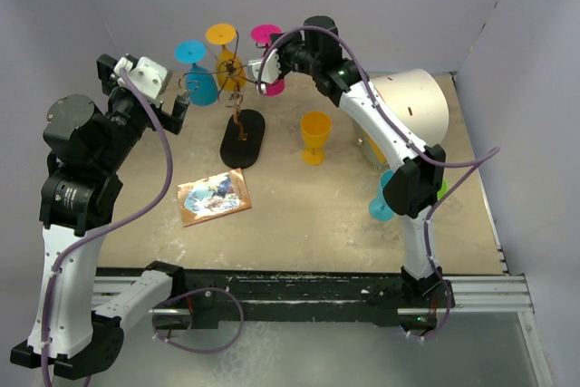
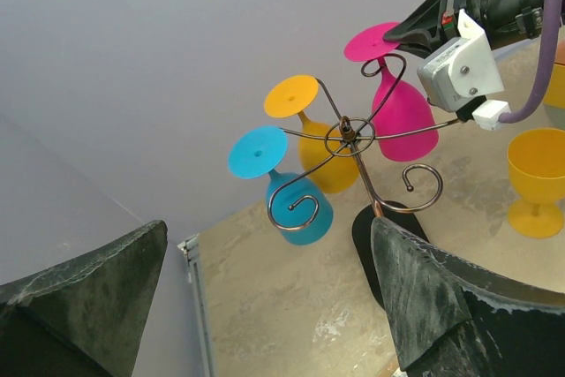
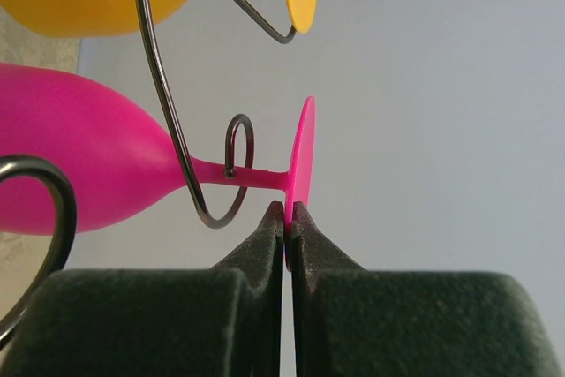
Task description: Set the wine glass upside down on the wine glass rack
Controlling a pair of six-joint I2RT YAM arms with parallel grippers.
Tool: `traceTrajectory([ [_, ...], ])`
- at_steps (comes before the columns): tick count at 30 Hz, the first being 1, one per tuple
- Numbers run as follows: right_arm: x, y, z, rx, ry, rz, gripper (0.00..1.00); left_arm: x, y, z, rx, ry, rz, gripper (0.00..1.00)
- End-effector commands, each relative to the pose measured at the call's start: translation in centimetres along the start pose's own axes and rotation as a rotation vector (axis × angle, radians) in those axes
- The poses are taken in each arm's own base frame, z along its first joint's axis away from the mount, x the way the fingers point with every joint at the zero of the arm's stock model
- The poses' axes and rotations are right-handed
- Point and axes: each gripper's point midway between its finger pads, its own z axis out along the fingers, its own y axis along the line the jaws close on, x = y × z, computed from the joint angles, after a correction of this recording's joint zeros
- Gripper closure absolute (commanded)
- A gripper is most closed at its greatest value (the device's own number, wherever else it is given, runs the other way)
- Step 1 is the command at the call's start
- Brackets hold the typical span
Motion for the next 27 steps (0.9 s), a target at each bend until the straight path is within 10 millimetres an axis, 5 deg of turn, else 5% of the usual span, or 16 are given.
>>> traceTrajectory([
  [1,-0.6,-3.8,-0.5,0.108,0.002,-0.023,1.0,-1.0,0.7,-0.1,-0.023,-0.032,0.013,0.0],
  [27,-2.5,-1.8,-0.4,0.02,-0.037,-0.014,0.96,-0.9,0.8,-0.3,-0.029,-0.031,0.024,0.0],
])
